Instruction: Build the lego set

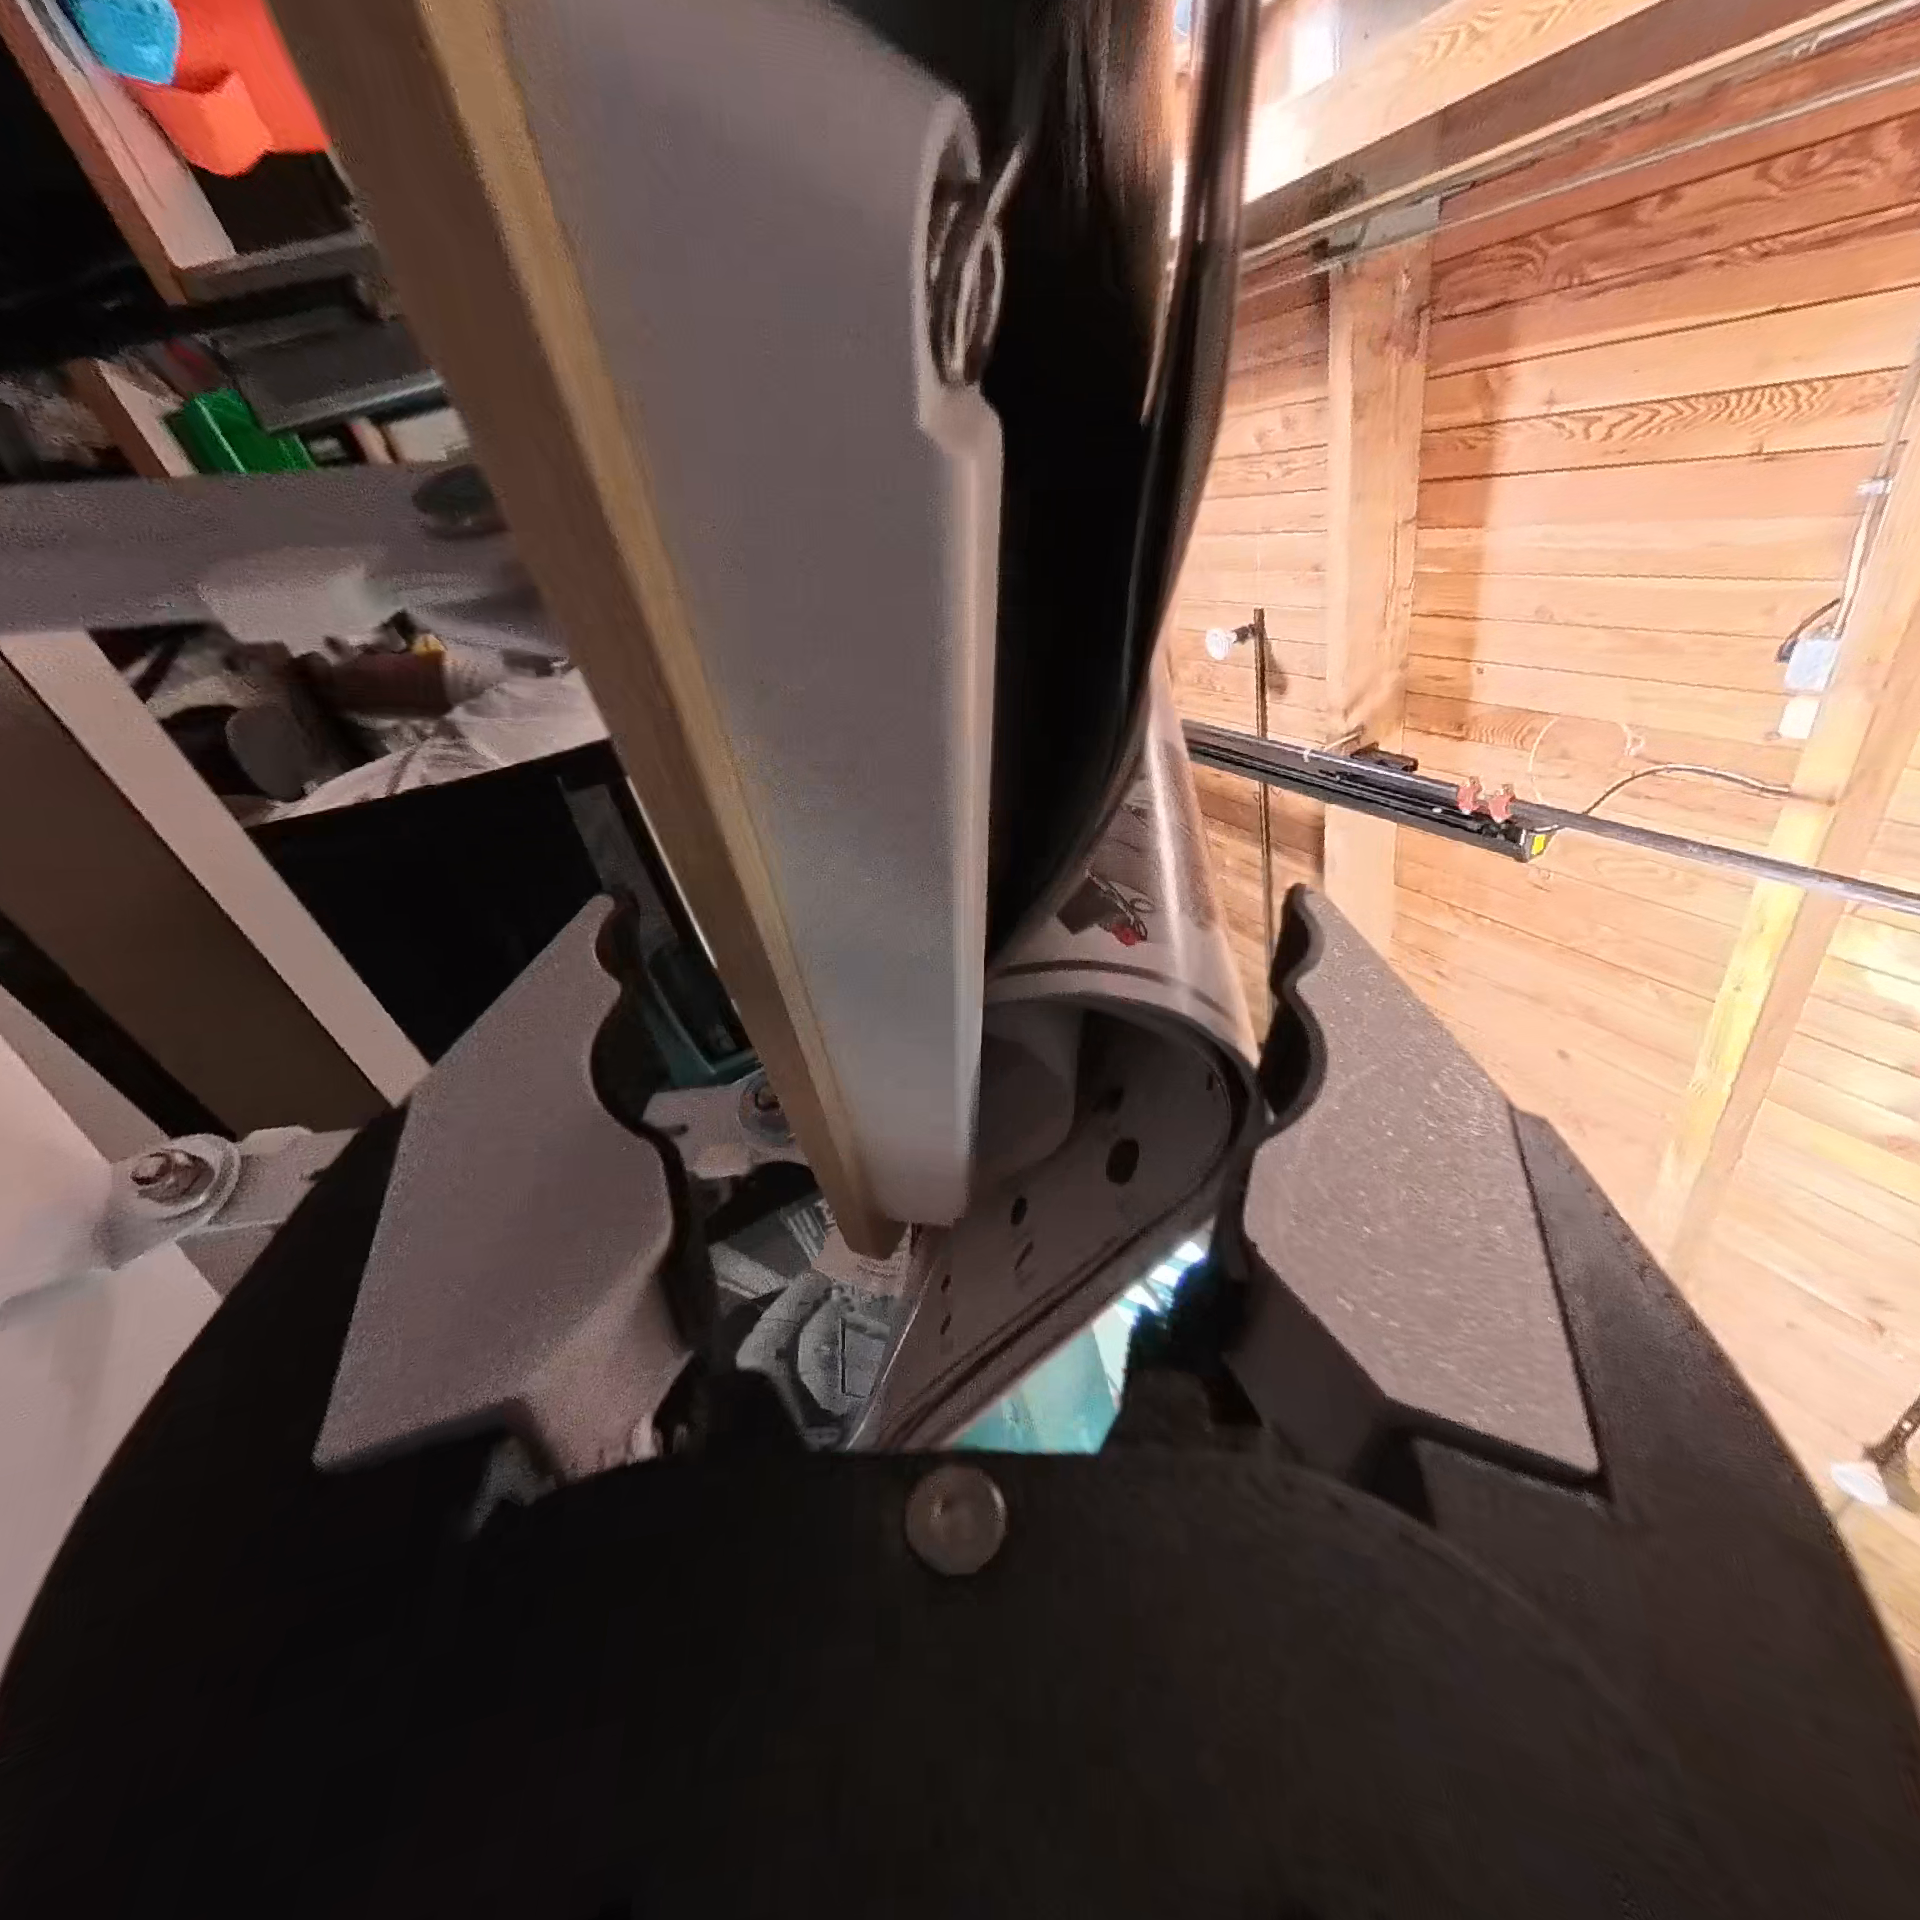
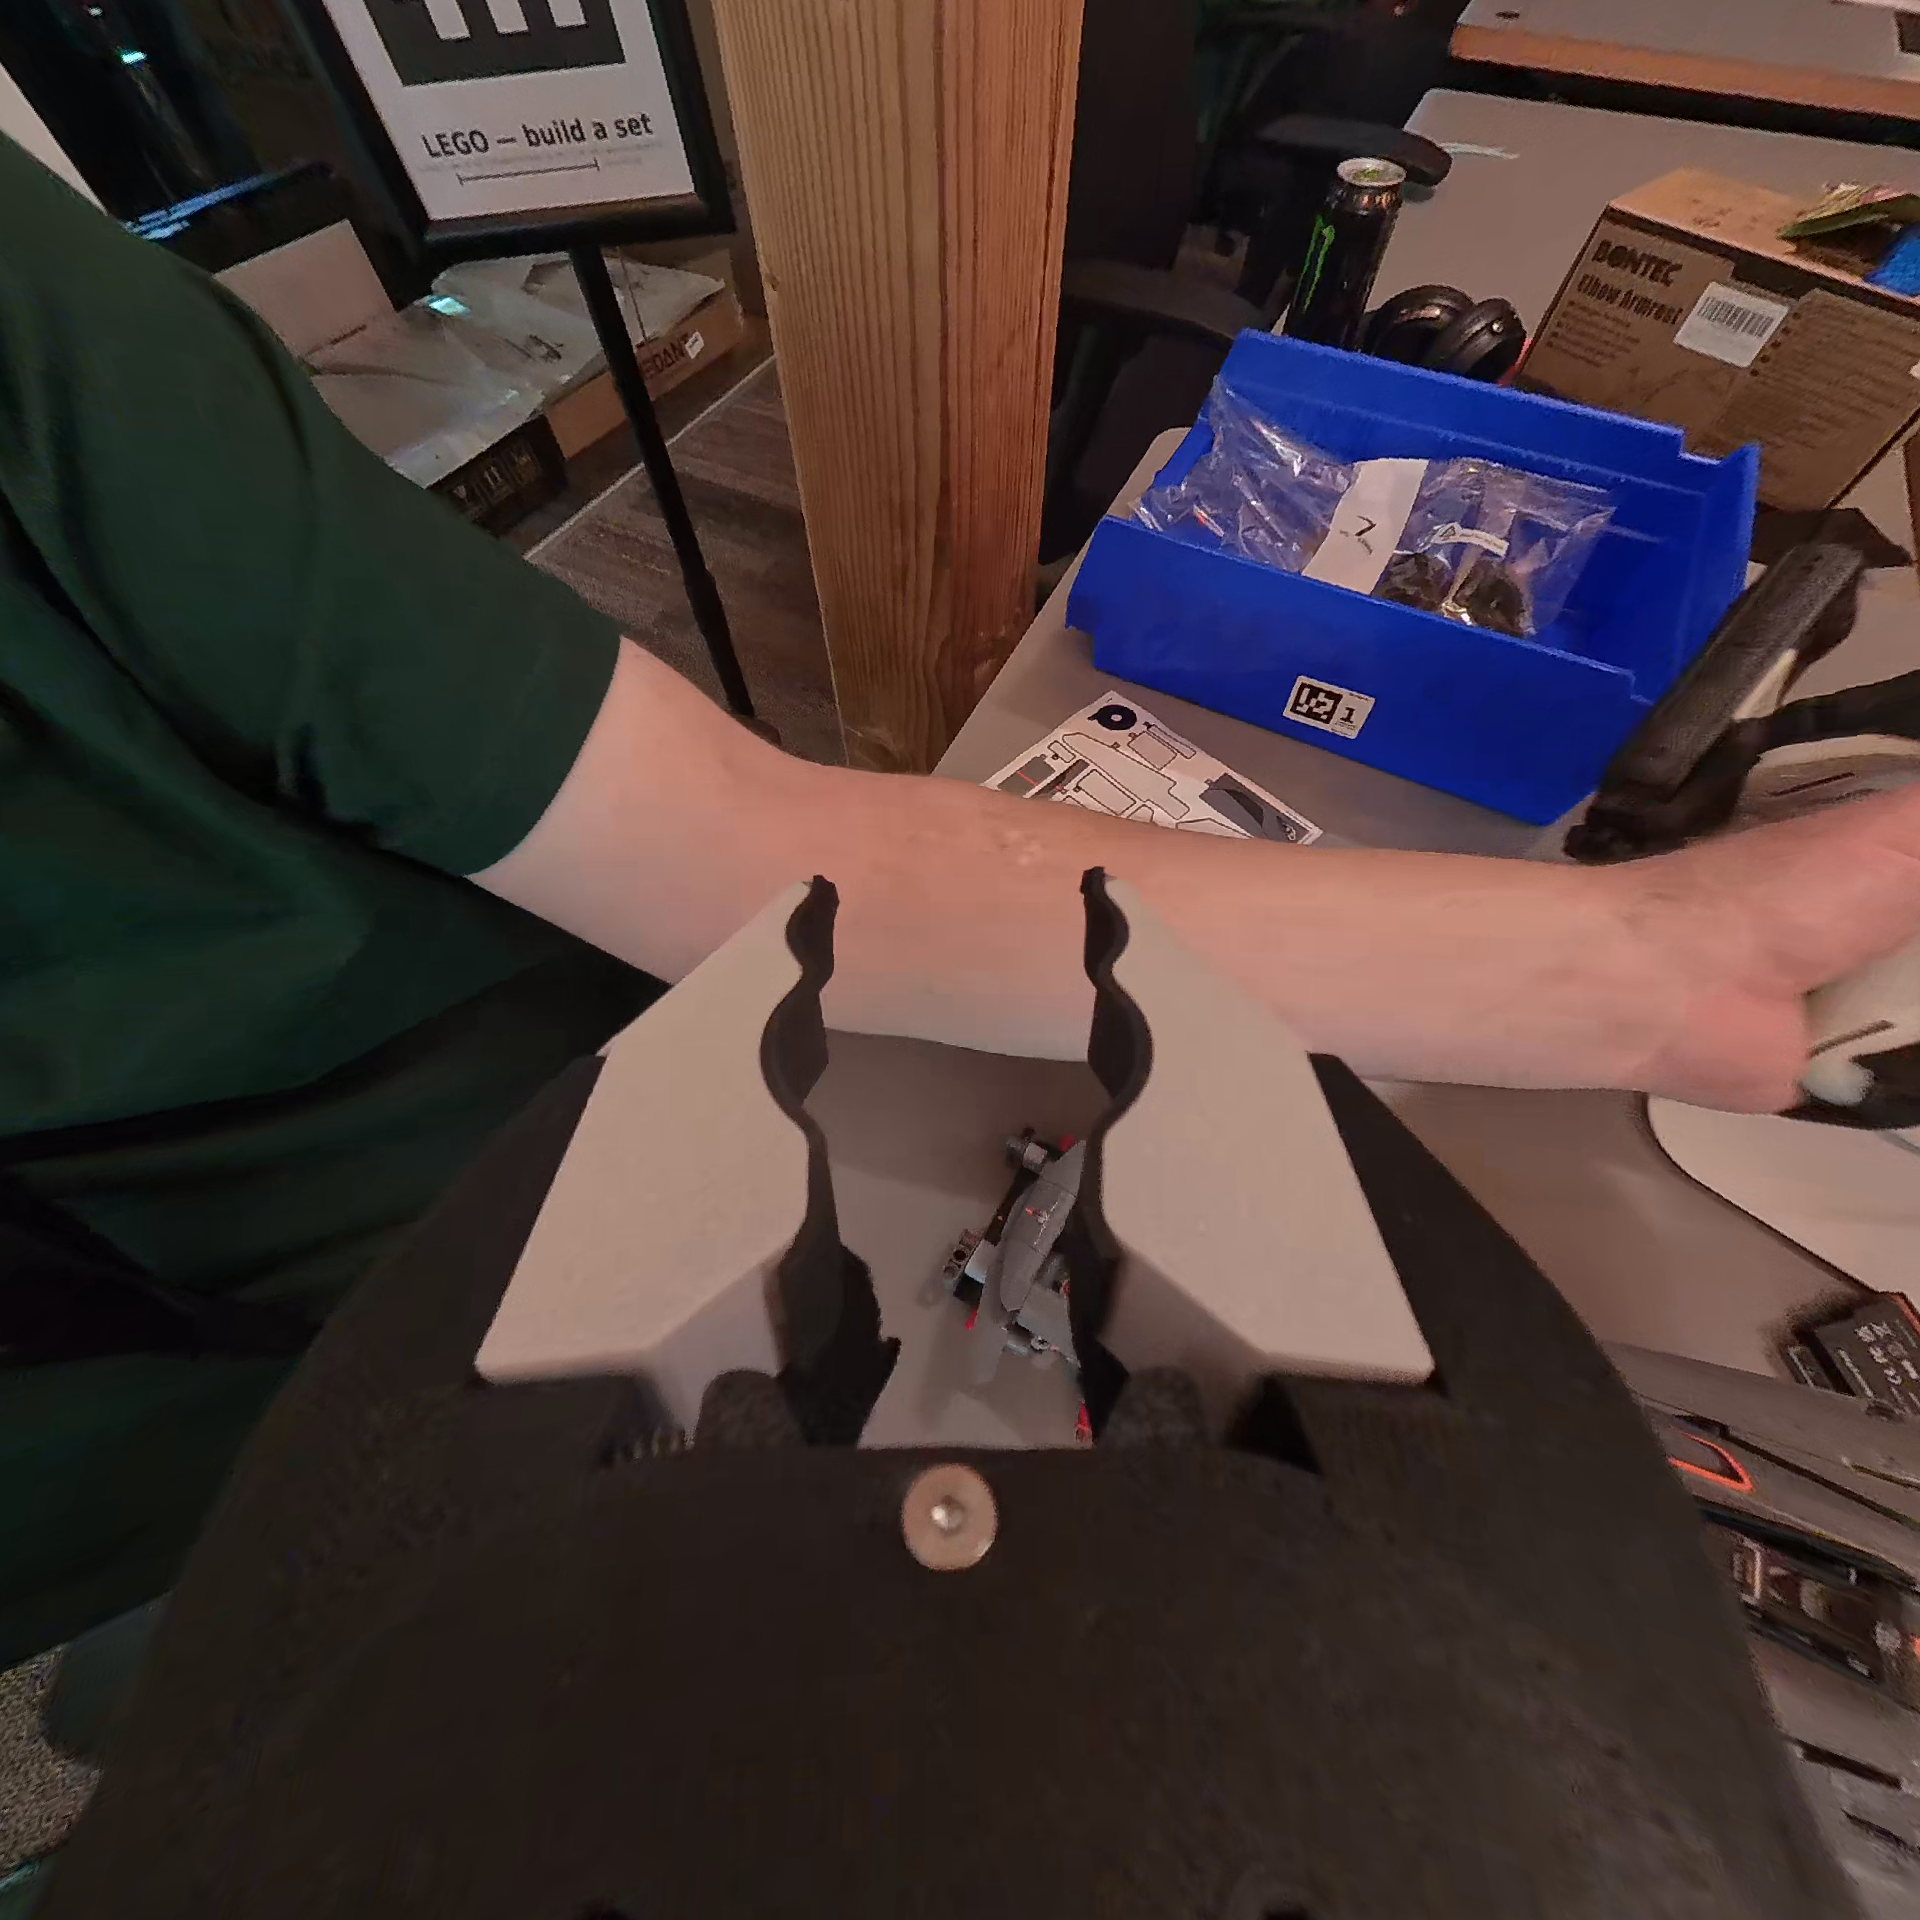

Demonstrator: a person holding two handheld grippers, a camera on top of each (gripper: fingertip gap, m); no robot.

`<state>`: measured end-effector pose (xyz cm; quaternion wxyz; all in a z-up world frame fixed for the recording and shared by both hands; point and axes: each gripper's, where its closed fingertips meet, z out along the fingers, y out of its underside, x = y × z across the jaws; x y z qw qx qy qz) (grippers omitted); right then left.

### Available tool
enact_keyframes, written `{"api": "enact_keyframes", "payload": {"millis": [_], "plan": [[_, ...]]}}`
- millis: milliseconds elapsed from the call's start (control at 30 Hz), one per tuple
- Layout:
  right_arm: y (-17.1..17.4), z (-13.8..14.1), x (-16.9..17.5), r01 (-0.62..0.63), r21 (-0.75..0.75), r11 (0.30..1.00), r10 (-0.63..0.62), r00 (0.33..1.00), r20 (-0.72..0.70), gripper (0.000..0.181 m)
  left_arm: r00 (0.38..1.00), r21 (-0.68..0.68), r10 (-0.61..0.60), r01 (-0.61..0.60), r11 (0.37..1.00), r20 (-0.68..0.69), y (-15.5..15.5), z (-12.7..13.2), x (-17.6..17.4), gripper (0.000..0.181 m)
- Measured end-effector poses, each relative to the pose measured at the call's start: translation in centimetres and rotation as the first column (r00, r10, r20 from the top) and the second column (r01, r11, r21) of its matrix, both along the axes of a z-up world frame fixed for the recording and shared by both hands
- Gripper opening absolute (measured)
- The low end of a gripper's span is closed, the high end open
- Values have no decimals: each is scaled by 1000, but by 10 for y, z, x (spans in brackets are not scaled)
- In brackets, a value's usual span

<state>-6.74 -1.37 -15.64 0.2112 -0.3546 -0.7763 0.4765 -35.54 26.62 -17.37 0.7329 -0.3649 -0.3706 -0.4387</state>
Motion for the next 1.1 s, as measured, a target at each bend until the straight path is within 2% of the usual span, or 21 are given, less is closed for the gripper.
{"api": "enact_keyframes", "payload": {"millis": [100,267,433,500,533,567,633,700,767,800,867,900,967,1033,1100], "plan": [[3,3,2,15,11,1000,-15,1000,-11,47,998,-54,-55,54,997,-33,-6,-10,16,125],[11,10,6,47,24,999,-46,998,-32,48,971,-198,-181,148,969,-159,-28,-21,64,121],[26,23,14,89,11,996,-88,994,-63,49,866,-386,-380,245,889,-325,-65,-40,131,103],[34,29,18,114,8,993,-113,990,-83,49,801,-434,-388,181,883,-455,-85,-36,145,96],[38,33,21,124,6,992,-123,988,-93,49,746,-428,-358,109,897,-562,-94,-24,147,90],[42,36,23,137,5,991,-136,985,-104,49,660,-422,-321,6,906,-680,-99,-13,147,87],[50,43,28,159,-7,987,-159,980,-123,49,400,-371,-268,-206,906,-877,-98,11,148,79],[59,48,31,180,-18,983,-181,974,-137,49,114,-301,-279,-366,881,-954,-84,27,147,81],[68,50,34,203,-23,979,-205,968,-143,49,-205,-179,-311,-488,854,-928,-64,36,142,71],[72,51,35,212,-27,977,-213,966,-146,48,-331,-122,-343,-539,833,-879,-51,35,136,72],[78,54,37,223,-37,974,-226,962,-152,48,-515,-76,-427,-569,819,-744,-26,19,133,69],[81,54,38,228,-41,973,-231,960,-155,48,-585,-47,-470,-592,804,-661,-14,9,128,69],[85,55,39,234,-49,971,-238,959,-155,47,-658,-13,-554,-639,769,-510,3,-10,107,61],[89,53,38,235,-57,970,-241,959,-151,47,-663,17,-573,-661,750,-482,11,-13,91,50],[91,51,37,237,-63,970,-243,959,-144,47,-669,-1,-554,-637,771,-495,11,-15,89,41]]}}
